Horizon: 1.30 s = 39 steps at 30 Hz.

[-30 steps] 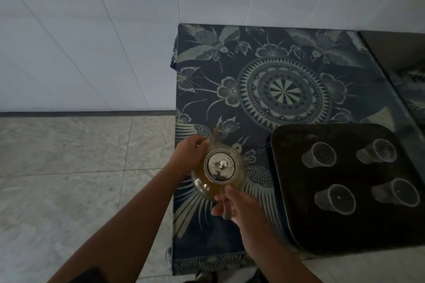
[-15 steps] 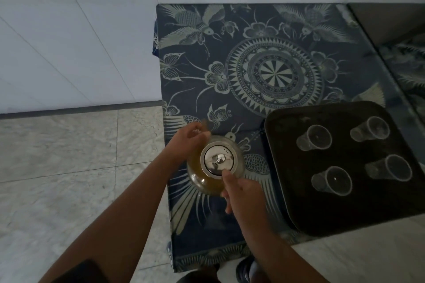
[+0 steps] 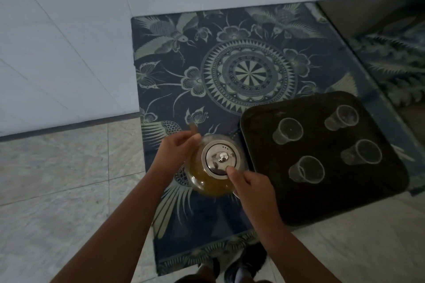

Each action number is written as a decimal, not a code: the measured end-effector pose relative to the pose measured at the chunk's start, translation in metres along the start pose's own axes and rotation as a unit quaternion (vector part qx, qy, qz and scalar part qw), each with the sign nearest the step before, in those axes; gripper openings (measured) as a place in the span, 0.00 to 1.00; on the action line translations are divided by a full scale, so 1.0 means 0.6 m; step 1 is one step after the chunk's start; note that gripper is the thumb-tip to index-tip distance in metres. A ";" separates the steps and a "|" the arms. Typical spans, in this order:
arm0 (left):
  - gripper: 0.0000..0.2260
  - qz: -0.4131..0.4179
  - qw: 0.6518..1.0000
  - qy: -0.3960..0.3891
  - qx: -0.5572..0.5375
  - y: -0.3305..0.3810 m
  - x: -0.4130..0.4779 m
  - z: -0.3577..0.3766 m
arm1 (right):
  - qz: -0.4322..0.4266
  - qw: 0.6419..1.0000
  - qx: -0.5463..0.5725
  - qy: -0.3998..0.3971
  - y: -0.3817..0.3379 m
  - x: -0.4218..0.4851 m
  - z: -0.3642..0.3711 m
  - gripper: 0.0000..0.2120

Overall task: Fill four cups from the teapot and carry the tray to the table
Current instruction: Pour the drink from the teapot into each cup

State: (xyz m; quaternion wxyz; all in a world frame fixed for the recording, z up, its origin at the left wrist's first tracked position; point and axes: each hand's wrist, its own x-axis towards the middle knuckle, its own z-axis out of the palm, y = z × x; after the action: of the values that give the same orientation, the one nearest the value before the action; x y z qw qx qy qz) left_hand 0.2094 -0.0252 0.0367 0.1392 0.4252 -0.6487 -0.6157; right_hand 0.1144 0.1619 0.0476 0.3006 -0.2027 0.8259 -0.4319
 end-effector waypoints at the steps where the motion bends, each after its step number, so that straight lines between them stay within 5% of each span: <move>1: 0.06 0.007 1.000 0.002 -0.007 0.010 -0.005 0.010 | -0.013 1.000 -0.006 0.005 -0.001 -0.001 -0.016 0.28; 23: 0.11 0.069 0.997 0.017 -0.038 0.203 -0.106 0.314 | -0.142 0.986 -0.070 0.046 -0.012 0.000 -0.432 0.27; 39: 0.08 -0.026 0.984 -0.063 -0.162 0.196 -0.016 0.401 | -0.119 0.972 -0.178 0.100 -0.011 0.064 -0.490 0.28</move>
State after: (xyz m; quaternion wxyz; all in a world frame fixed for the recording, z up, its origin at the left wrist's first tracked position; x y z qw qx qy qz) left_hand 0.0012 0.1314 0.0993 0.1493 0.3744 -0.5362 -0.7416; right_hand -0.1107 0.3093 0.1720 0.1226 -0.3055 0.8852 -0.3288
